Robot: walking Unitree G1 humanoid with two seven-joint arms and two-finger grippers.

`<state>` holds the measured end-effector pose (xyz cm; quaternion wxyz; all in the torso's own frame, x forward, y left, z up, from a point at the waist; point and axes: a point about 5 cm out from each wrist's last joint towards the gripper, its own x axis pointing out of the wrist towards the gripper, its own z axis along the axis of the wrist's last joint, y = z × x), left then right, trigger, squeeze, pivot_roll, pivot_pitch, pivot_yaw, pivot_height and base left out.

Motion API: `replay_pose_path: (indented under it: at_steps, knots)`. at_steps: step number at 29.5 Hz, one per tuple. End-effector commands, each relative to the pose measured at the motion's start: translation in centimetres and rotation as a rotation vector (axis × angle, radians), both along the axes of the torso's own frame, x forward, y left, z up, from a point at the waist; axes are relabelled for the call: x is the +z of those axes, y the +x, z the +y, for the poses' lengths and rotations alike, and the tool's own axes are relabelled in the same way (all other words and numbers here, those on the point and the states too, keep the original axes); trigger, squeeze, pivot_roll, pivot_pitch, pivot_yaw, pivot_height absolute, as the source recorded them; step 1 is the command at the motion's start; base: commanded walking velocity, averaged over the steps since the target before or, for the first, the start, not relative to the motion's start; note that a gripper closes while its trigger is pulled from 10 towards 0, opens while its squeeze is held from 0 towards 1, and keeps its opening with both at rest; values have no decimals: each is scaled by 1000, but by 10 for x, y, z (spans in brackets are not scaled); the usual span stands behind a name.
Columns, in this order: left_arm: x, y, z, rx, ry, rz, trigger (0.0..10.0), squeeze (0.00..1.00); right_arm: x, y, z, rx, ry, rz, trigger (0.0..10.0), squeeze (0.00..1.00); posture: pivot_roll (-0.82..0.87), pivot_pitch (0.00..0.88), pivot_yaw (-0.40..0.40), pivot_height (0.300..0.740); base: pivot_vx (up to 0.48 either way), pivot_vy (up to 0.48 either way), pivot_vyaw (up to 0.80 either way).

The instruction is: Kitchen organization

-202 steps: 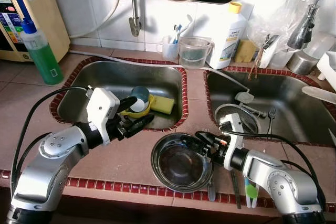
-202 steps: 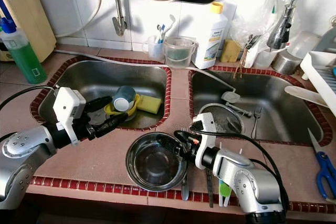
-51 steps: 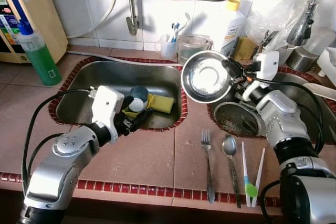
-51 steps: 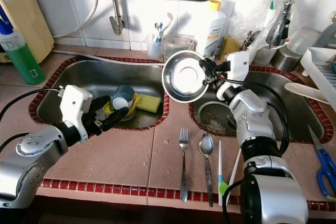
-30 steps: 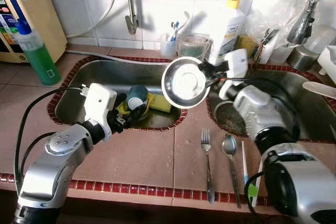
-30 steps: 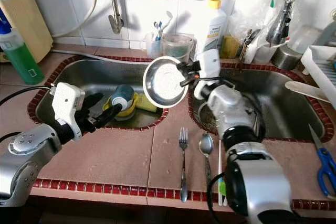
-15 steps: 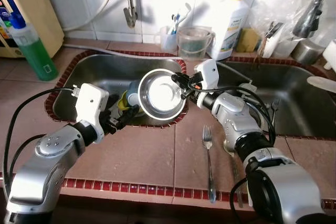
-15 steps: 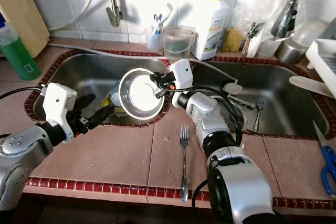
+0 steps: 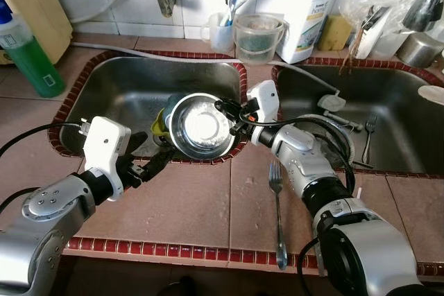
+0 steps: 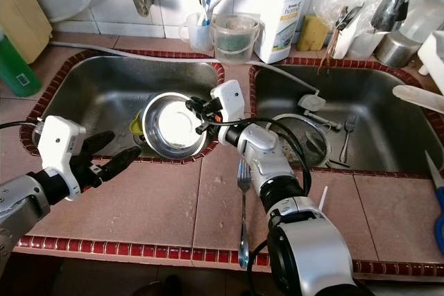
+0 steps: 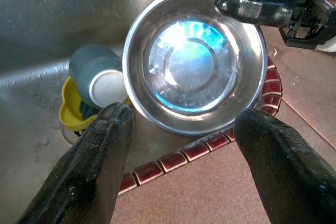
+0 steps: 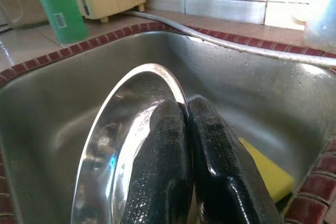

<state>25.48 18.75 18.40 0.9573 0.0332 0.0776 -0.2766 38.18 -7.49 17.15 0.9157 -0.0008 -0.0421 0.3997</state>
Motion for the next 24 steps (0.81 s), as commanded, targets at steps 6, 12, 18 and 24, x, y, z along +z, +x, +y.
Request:
replay_pose_path:
  at_steps: [6, 12, 18, 24]
  knots:
    - [4, -6, 2, -6, 3, 8, 10000, 0, 6, 5, -15, -58, 13, 0, 10000, 0, 77, 246, 45, 740, 0, 0, 0]
    - [6, -9, 1, -19, -1, 23, 10000, 0, -1, 4, -18, -62, 22, 38, 10000, 1000, 84, 261, 57, 740, 0, 0, 0]
    - [6, -11, 1, -24, -6, 36, 10000, 0, -2, 4, -17, -61, 34, 42, 10000, 1000, 85, 267, 62, 740, 0, 0, 0]
    - [6, -11, -1, -27, -8, 40, 10000, 0, 2, 6, -18, -65, 34, 32, 10000, 1000, 81, 264, 60, 740, 0, 0, 0]
